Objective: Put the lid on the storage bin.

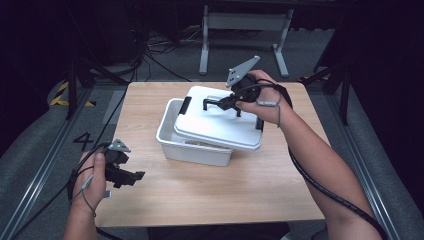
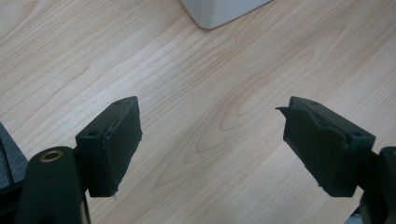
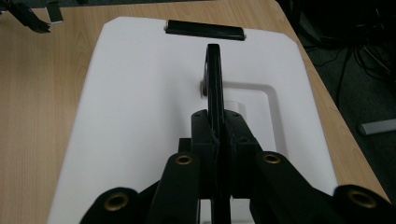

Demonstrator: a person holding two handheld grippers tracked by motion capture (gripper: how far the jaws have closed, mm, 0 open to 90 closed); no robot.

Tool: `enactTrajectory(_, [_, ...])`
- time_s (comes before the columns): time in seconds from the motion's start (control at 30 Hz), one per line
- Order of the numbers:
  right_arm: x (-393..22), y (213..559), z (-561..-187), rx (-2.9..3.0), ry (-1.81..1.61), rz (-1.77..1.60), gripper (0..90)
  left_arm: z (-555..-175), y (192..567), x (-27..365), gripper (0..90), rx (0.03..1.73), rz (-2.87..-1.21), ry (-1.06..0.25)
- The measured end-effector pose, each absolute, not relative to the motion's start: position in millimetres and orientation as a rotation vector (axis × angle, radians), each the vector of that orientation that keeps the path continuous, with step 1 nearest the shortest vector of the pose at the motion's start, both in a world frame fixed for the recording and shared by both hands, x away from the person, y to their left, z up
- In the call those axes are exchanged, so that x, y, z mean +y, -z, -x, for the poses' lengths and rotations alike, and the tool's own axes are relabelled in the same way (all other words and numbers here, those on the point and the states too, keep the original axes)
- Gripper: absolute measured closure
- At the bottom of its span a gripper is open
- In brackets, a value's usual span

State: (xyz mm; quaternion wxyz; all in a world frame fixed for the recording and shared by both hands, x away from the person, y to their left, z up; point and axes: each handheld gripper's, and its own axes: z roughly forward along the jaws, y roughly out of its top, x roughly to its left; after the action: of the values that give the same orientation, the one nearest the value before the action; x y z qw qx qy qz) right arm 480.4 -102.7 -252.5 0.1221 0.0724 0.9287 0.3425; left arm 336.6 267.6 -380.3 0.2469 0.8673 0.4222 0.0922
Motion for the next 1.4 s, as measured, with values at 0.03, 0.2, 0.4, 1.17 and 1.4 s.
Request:
enactTrajectory(0.03, [-99.3, 253.9, -481.6, 2.713, -1.003, -0.209, 85.3, -335.8, 380.4, 267.5, 19.6, 1.153, -2.362, -0.254])
enactTrajectory(0.2, [-83.4, 261.5, -487.6, 2.725, -1.017, -0.173, 85.3, -332.8, 381.7, 269.1, 18.6, 1.180, -2.349, -0.265])
enactTrajectory(0.4, [-68.8, 269.6, -493.3, 2.734, -1.043, -0.140, 85.3, -329.5, 383.4, 272.3, 18.6, 1.194, -2.348, -0.265])
enactTrajectory(1.17, [-41.0, 298.7, -507.2, 2.789, -1.019, -0.122, 85.2, -327.6, 383.3, 273.3, 18.6, 1.196, -2.346, -0.264])
enactTrajectory(1.4, [-45.9, 303.3, -506.4, 2.786, -1.000, -0.149, 85.3, -327.8, 382.5, 273.8, 18.6, 1.190, -2.345, -0.268])
